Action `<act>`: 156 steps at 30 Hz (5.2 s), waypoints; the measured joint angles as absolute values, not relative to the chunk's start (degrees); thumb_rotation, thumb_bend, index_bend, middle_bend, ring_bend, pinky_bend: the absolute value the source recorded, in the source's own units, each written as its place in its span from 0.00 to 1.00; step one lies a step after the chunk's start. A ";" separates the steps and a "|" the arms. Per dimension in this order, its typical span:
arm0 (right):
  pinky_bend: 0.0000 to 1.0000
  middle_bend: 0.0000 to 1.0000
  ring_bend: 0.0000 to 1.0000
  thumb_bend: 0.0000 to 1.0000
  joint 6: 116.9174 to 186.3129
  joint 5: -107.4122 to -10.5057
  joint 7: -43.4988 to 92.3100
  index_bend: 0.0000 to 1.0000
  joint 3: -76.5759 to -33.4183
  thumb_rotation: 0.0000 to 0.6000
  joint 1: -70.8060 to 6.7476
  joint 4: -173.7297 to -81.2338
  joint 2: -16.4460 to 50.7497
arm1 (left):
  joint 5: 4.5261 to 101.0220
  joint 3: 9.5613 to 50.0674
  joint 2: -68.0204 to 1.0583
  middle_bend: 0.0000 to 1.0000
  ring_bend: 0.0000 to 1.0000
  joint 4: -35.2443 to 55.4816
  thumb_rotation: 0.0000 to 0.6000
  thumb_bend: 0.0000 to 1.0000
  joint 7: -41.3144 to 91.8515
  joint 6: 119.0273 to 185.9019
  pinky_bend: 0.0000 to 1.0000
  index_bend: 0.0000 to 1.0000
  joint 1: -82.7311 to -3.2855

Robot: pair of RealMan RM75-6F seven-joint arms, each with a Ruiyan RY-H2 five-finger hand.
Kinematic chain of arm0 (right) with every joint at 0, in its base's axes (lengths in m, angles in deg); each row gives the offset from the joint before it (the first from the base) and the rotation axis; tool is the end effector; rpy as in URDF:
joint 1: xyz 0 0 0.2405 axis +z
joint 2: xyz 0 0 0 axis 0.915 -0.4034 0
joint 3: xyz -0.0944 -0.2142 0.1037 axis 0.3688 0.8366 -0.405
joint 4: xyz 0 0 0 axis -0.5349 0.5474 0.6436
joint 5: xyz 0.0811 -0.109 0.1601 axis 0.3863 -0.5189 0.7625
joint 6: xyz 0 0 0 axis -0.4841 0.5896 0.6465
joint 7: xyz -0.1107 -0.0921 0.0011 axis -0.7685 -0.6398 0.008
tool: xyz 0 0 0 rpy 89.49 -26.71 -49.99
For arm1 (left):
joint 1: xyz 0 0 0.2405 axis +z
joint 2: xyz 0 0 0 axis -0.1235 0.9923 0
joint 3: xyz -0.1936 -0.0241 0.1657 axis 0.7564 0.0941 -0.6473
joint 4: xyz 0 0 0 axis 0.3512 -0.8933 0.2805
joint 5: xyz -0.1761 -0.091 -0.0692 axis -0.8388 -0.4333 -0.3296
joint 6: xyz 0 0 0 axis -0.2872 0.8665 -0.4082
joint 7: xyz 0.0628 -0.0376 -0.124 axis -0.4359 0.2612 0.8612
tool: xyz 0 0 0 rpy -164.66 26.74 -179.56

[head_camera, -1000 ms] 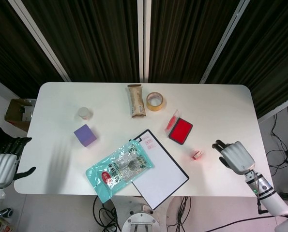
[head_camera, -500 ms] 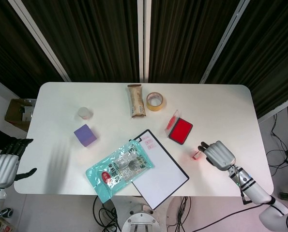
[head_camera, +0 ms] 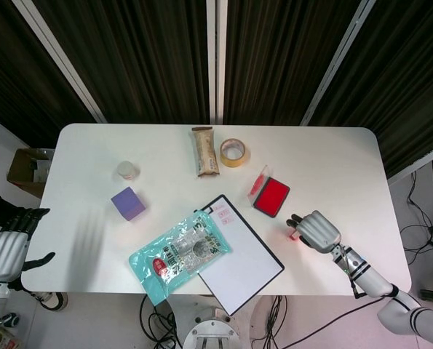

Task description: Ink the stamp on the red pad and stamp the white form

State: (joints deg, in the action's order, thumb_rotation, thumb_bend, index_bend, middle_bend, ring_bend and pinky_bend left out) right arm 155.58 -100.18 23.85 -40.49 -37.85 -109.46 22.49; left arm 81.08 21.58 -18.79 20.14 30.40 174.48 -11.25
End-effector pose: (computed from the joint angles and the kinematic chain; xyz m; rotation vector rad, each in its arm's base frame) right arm -0.2826 -0.2793 0.0030 2.1478 -0.5020 0.8044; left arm -0.3341 0.1683 0.1432 -1.4434 -0.8996 -0.8974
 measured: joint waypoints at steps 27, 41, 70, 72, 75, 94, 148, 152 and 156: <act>1.00 0.48 0.77 0.25 155.40 -98.09 25.86 0.46 -38.56 1.00 -36.63 -105.97 24.65 | 80.50 21.66 -18.67 0.16 0.13 19.92 1.00 0.00 30.70 173.86 0.24 0.16 -11.43; 1.00 0.58 0.78 0.27 156.78 -97.70 25.54 0.61 -38.36 1.00 -36.64 -104.71 25.81 | 80.45 21.59 -18.77 0.16 0.13 19.41 1.00 0.00 31.34 174.13 0.24 0.16 -11.19; 1.00 0.86 0.87 0.51 138.58 -93.61 36.17 1.00 -43.22 1.00 -22.63 -114.12 15.92 | 80.45 21.72 -18.63 0.16 0.13 19.62 1.00 0.00 31.49 173.94 0.24 0.16 -11.38; 1.00 0.86 0.87 0.51 132.67 -92.89 37.96 1.00 -43.17 1.00 -19.53 -115.27 14.57 | 80.32 21.82 -18.52 0.16 0.13 19.70 1.00 0.00 31.44 173.94 0.24 0.16 -11.40; 1.00 0.86 0.87 0.49 127.31 -92.47 39.53 1.00 -43.01 1.00 -14.90 -115.90 13.53 | 80.12 21.99 -18.37 0.16 0.13 19.83 1.00 0.00 31.32 173.86 0.24 0.16 -11.48; 1.00 0.86 0.87 0.48 131.81 -95.97 47.85 1.00 -38.98 1.00 -11.58 -103.70 21.15 | 79.46 22.35 -18.65 0.16 0.13 19.25 1.00 0.00 31.44 172.91 0.24 0.16 -12.04; 1.00 0.87 0.87 0.46 132.62 -95.51 54.96 1.00 -34.64 1.00 -10.59 -87.51 32.09 | 78.20 22.74 -18.36 0.16 0.13 18.34 1.00 0.00 32.31 171.77 0.24 0.16 -12.38; 1.00 0.87 0.87 0.46 132.62 -95.39 54.85 1.00 -34.50 1.00 -10.90 -86.54 32.89 | 78.27 22.69 -18.34 0.16 0.13 18.31 1.00 0.00 32.54 171.96 0.24 0.16 -12.28; 1.00 0.87 0.87 0.46 132.80 -95.23 55.04 1.00 -34.60 1.00 -10.92 -86.09 33.17 | 78.28 22.63 -18.15 0.16 0.13 18.36 1.00 0.00 32.44 172.20 0.24 0.16 -12.10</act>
